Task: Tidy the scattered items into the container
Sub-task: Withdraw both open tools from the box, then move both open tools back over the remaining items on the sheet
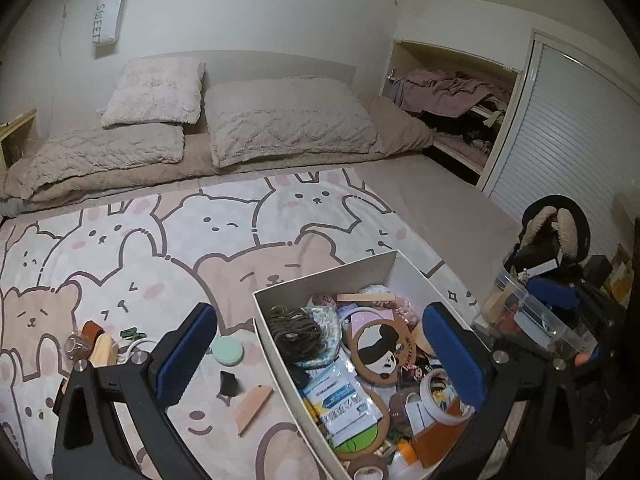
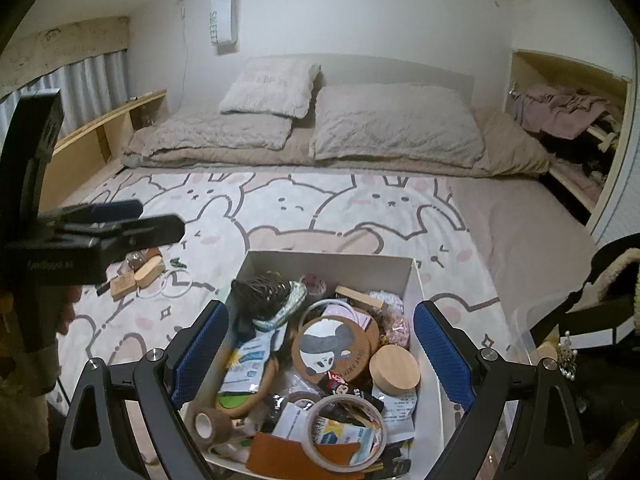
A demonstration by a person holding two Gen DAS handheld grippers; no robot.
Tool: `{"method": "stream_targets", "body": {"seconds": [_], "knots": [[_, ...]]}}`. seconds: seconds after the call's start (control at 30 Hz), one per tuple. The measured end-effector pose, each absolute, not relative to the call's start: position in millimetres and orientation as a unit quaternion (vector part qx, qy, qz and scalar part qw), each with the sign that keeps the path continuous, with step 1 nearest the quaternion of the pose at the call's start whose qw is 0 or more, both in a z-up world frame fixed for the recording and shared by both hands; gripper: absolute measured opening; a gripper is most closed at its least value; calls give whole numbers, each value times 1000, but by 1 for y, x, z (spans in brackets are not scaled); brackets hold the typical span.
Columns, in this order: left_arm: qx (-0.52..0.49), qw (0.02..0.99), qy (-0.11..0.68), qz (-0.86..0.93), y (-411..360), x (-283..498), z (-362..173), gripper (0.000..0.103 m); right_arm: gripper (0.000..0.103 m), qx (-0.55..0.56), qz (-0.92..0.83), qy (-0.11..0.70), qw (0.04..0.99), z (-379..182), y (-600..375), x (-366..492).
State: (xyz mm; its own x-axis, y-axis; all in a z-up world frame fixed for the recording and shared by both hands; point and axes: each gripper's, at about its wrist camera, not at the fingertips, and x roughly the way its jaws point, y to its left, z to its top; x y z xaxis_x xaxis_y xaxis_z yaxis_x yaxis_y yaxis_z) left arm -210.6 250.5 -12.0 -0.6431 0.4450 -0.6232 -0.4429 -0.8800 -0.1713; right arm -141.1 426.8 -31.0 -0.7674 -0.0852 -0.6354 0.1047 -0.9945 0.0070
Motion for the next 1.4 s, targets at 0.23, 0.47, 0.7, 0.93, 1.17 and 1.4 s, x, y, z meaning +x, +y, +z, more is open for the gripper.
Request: {"method": "stream_targets", "body": {"seconds": [0.23, 0.47, 0.7, 0.93, 1.17, 1.4], "knots": [[-323, 250, 3, 913, 233, -184, -5, 103, 94, 308, -951, 10, 24, -24, 421, -121], [-299, 252, 14, 920, 220, -158, 1, 103, 94, 282, -959, 10, 15, -16, 415, -100], [-279, 259, 28, 924, 211, -131, 5, 103, 94, 266, -964, 7, 12, -12, 408, -77], [-267, 257, 35, 928, 204, -114, 6, 103, 94, 253, -968, 10, 2, -11, 402, -58], [-265, 260, 35, 928, 198, -101, 2, 103, 94, 249, -968, 12, -6, -14, 398, -43], [-262, 256, 30, 930, 189, -94, 1, 103, 95, 246, -969, 14, -13, -16, 395, -33]]}}
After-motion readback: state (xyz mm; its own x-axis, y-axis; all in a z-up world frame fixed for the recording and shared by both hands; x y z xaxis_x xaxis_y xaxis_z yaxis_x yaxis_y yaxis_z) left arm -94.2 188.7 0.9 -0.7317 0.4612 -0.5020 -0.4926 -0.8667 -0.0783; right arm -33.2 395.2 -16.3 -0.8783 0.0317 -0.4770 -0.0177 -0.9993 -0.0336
